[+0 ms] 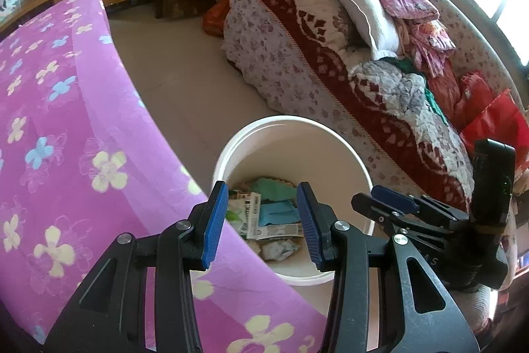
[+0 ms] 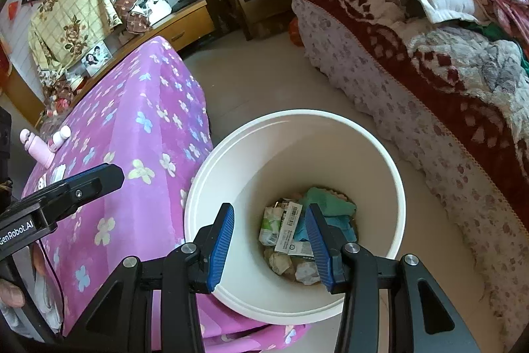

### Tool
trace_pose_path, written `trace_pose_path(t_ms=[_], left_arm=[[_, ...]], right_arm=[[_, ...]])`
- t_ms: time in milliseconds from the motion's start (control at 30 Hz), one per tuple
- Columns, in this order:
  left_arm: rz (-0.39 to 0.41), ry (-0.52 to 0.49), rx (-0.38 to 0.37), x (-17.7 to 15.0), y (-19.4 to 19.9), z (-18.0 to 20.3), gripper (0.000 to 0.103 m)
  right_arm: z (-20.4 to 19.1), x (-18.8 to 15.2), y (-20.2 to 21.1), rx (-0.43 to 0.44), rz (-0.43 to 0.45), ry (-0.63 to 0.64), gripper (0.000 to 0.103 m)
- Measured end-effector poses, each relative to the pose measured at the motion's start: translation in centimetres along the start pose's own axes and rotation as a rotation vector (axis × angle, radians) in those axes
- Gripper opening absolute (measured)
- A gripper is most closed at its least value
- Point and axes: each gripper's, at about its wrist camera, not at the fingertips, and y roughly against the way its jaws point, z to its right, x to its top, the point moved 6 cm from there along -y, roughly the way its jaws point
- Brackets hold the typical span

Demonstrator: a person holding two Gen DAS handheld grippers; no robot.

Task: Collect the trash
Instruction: 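Move both tools back over the remaining trash on the table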

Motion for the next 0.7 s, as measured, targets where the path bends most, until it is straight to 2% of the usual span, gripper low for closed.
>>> trace_pose_path(t_ms=[333,700], left_arm=[[0.031,0.010,0.072,-0.9,1.8,-2.4,0.041],[0.077,0.064,0.159,-2.0,5.4,-7.2,0.041]], right_arm=[[-2.6,-0.1,0.2,0.016,0.001,0.030,0.045],[-8.2,-0.1,0.5,0.056,0.012,0.117,0.046]])
